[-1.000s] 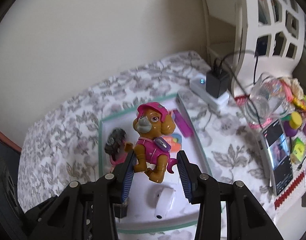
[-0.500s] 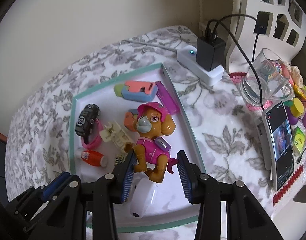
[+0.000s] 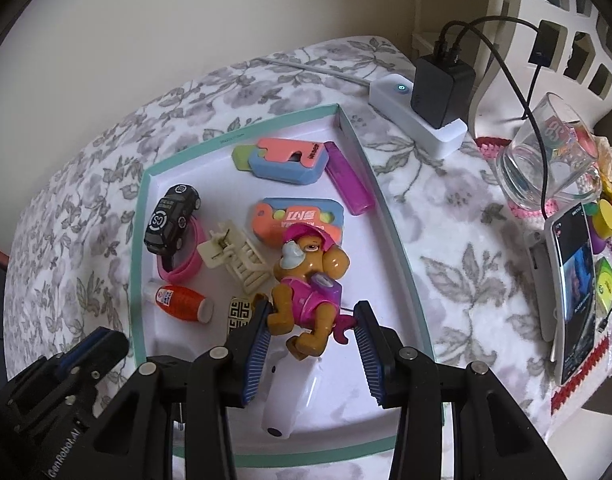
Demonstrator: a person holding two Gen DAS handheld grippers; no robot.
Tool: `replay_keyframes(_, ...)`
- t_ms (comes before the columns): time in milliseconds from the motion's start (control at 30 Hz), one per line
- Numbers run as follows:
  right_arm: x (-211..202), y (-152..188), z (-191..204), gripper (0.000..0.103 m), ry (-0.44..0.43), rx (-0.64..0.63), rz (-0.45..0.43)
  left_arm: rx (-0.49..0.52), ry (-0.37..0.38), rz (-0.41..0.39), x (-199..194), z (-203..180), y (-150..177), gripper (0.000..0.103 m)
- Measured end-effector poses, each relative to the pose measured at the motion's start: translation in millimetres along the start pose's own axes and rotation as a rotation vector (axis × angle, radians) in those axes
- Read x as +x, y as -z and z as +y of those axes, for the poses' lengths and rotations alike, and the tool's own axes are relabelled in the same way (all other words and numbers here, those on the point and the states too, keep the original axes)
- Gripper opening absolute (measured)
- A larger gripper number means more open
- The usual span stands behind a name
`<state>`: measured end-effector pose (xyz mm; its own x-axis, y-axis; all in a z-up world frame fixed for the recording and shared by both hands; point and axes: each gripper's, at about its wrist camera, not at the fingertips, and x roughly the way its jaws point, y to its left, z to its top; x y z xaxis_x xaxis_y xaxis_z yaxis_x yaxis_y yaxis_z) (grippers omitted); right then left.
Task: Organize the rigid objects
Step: 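Carry the glue stick, battery and figurine into the tray and lower them, then open both tools to release the items in the tray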
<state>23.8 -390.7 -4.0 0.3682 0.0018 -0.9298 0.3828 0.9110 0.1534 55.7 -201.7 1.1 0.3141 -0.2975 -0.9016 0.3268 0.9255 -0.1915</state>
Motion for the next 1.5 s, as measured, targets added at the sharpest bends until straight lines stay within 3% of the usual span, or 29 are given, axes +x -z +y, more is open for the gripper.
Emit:
replay_keyframes(300,3,0,-2,0.047,0.009,0.019,0.006,-0.075,-0.036,0.025,4,21,0,0.021)
replay_keyframes(367,3,0,0,0.052,0.007,0.013,0.005,-0.088,-0.045,0.026,4,26,-1,0.031)
replay_keyframes(400,2,1,1,0.057,0.010,0.007,0.002,-0.100,-0.049,0.026,4,29,-1,0.033)
replay_keyframes(533,-3,2,3,0.061,0.030,-0.006,-0.020,-0.119,-0.053,0.034,3,36,-1,0.041)
replay_keyframes(667,-5,0,4,0.075,0.011,0.010,-0.038,-0.133,-0.074,0.029,1,43,-1,0.058)
replay_keyframes(833,-4,2,8,0.082,0.021,-0.010,-0.046,-0.190,-0.104,0.037,2,56,-2,0.066)
replay_keyframes(967,-6,1,10,0.093,0.003,0.002,-0.067,-0.220,-0.132,0.044,3,66,1,0.081)
replay_keyframes(1333,-6,2,15,0.103,-0.011,0.005,-0.088,-0.282,-0.196,0.070,10,88,7,0.084)
replay_keyframes(1500,-1,4,19,0.103,-0.002,-0.011,-0.073,-0.314,-0.221,0.066,12,97,8,0.094)
